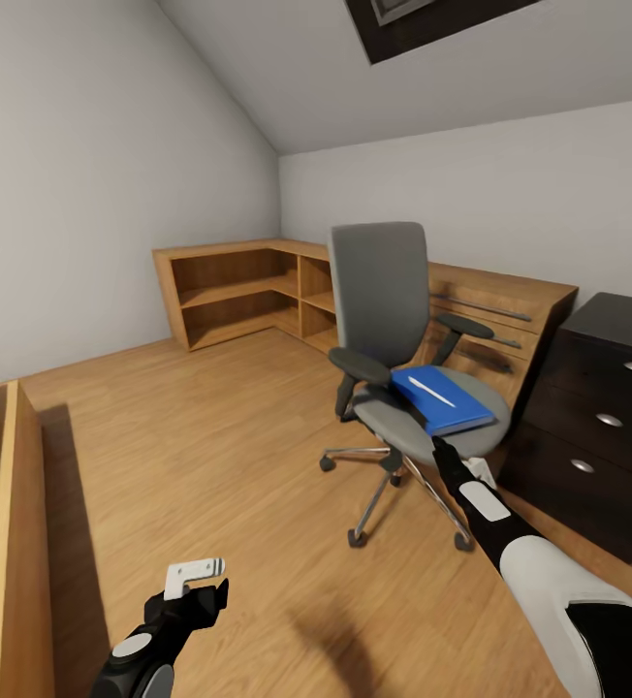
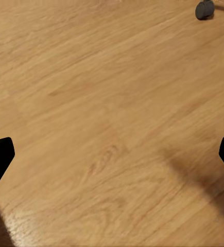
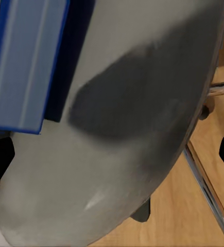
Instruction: In the bedroom, organize the workspace by keeping the computer under the desk, ensuring the monitor is on the desk, placing the keyboard on the desk next to the monitor, placing the mouse on the desk next to the keyboard, moving the folder from the swivel chair onto the desk next to the mouse, stacking the notebook on top of the folder with the pen on top of the notebook, and positioning the swivel chair next to the desk.
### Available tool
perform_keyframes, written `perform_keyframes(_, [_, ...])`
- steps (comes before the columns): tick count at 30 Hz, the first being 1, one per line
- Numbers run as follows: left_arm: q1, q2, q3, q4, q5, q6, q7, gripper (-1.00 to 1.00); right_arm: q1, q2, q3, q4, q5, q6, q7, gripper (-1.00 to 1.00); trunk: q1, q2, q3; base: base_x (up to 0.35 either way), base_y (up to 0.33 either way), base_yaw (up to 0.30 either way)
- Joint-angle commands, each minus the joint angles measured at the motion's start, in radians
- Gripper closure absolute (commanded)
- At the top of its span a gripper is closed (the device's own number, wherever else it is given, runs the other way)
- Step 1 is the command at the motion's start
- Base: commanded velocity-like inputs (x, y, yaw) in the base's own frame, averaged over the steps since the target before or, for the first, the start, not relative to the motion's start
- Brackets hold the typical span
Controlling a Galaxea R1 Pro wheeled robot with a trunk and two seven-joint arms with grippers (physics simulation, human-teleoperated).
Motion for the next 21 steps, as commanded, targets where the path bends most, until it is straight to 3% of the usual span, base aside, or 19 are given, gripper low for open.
perform_keyframes(1, [-0.001, 0.001, -0.002, -0.001, 0.011, 0.002, 0.01, -1.0, -0.001, 0.0, 0.002, 0.001, -0.01, -0.004, 0.003, -1.0, 0.0, 0.0, -0.001, 0.17, 0.0, 0.0])
perform_keyframes(21, [-0.001, 0.001, -0.002, -0.001, 0.011, 0.002, 0.01, -1.0, -0.001, 0.0, 0.002, -0.001, -0.01, -0.004, -0.006, -1.0, 0.0, 0.0, -0.001, 0.173, -0.006, 0.0])
